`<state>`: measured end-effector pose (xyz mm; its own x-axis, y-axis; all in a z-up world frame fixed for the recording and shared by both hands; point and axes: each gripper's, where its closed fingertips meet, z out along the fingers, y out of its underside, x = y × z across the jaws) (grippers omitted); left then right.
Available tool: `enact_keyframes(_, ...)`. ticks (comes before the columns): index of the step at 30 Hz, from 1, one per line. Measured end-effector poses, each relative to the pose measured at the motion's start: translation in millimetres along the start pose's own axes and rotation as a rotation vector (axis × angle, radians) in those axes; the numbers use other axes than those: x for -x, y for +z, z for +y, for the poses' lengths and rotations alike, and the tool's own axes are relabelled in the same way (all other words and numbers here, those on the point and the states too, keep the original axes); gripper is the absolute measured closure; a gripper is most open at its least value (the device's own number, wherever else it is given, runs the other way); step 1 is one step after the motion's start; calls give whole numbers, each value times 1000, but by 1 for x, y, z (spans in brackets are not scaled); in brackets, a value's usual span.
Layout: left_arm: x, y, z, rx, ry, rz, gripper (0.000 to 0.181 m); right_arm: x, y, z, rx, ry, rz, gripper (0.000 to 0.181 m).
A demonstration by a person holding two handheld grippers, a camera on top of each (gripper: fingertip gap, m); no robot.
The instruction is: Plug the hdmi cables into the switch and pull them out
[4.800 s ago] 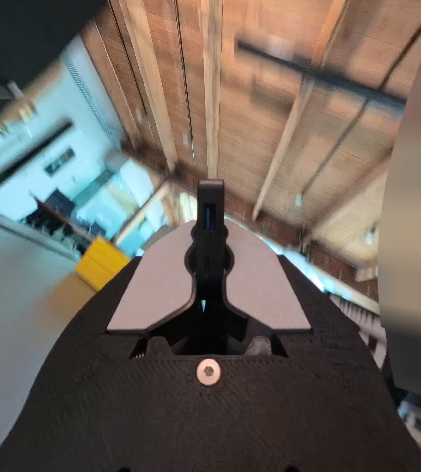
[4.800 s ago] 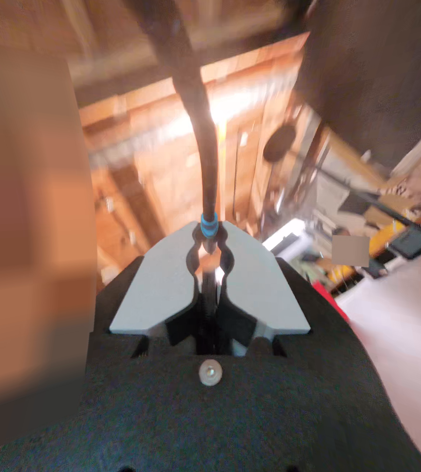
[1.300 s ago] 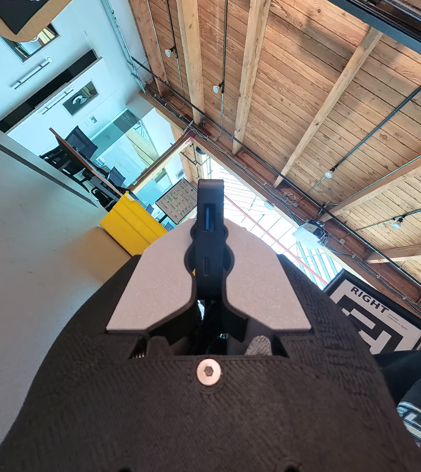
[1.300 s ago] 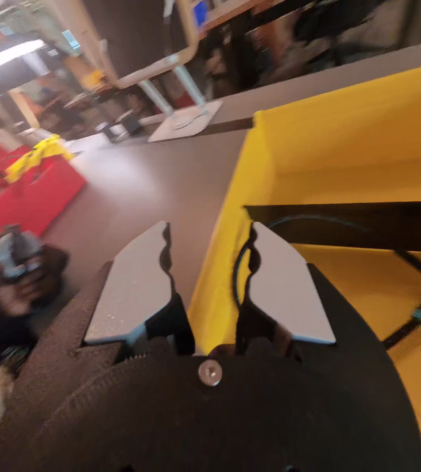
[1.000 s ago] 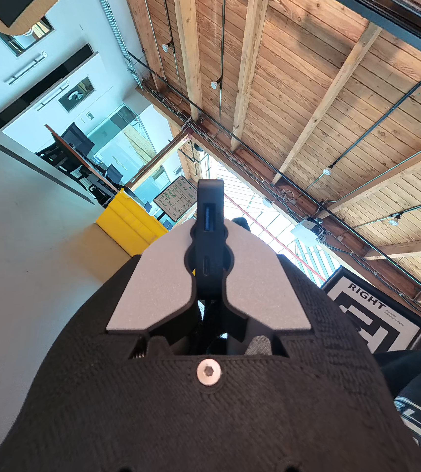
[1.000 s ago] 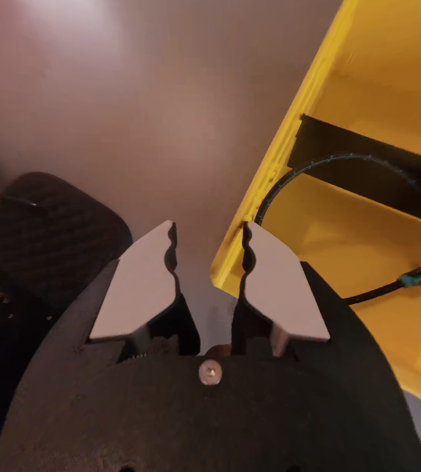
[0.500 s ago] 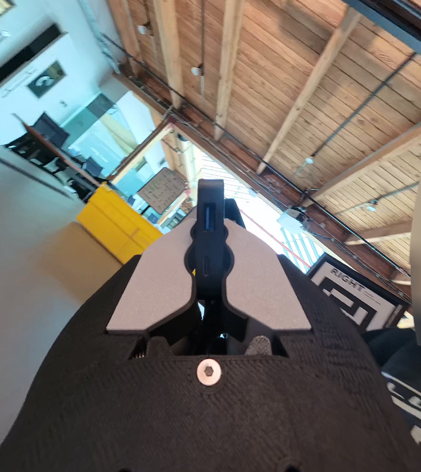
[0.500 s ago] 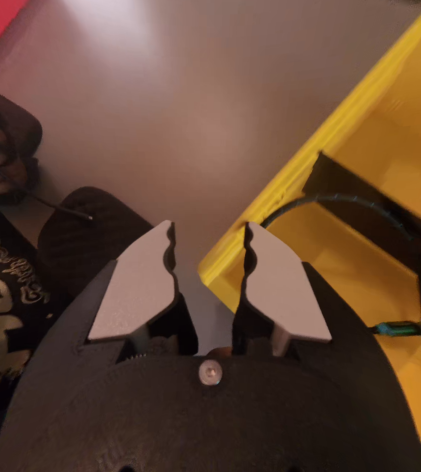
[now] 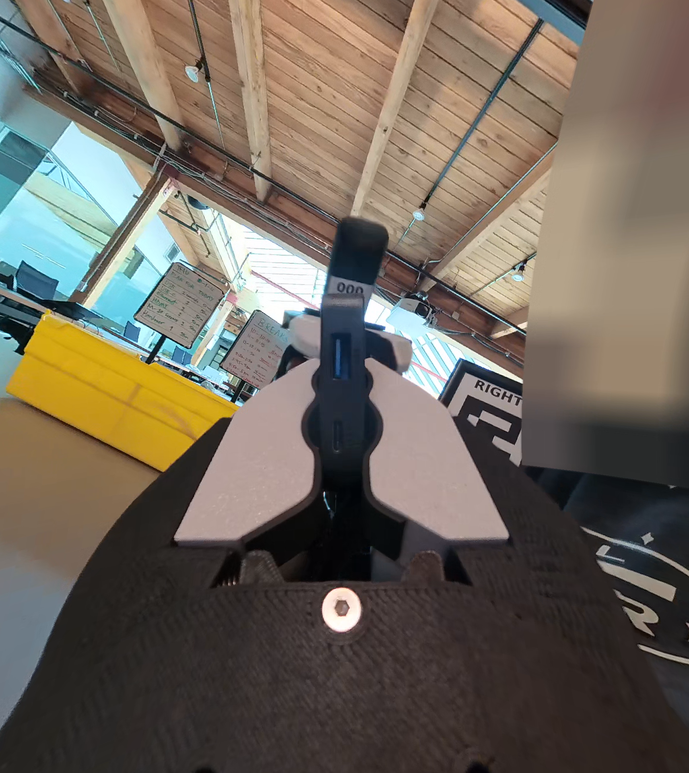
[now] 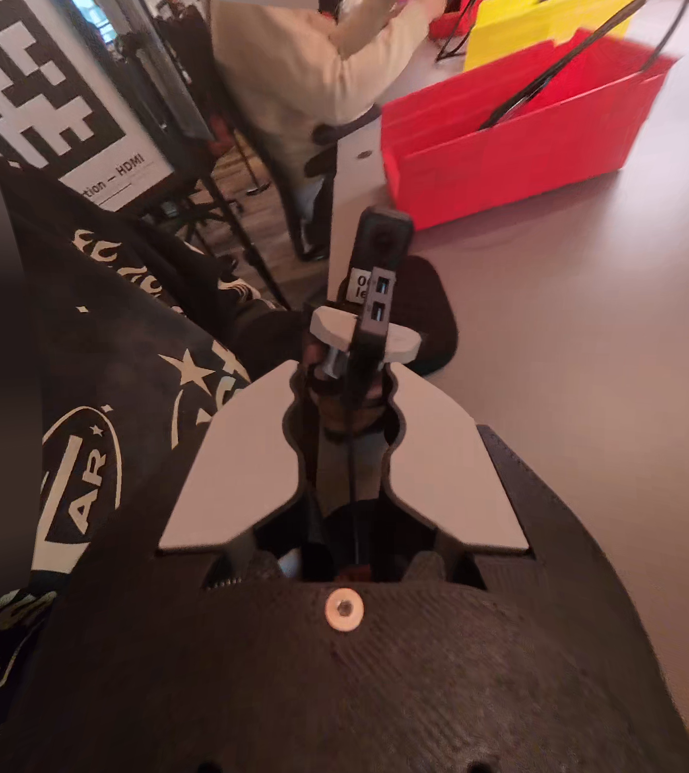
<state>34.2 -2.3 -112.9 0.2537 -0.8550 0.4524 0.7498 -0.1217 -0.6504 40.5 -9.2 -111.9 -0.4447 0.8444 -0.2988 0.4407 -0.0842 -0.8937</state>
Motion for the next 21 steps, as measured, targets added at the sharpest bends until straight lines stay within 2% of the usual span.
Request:
enact_keyframes(2, -1, 0, 1, 4, 6, 2, 167, -2, 11, -3, -26, 16, -17, 149)
enact_keyframes(9, -1, 1, 5, 29, 26, -16, 168, -11, 10, -3, -60, 47, -28, 166)
enact_keyframes(13, 0, 3, 10, 62, 48, -29, 168, -12, 13, -2, -55, 56, -19, 160)
enact_keyframes(18, 1, 7, 16, 98, 97, -53, 167, -11, 14, 0, -28, -34, -4, 167)
enact_keyframes(21, 4, 5, 6, 29, 91, -72, 160, -14, -5, -18, -131, -69, 64, 167)
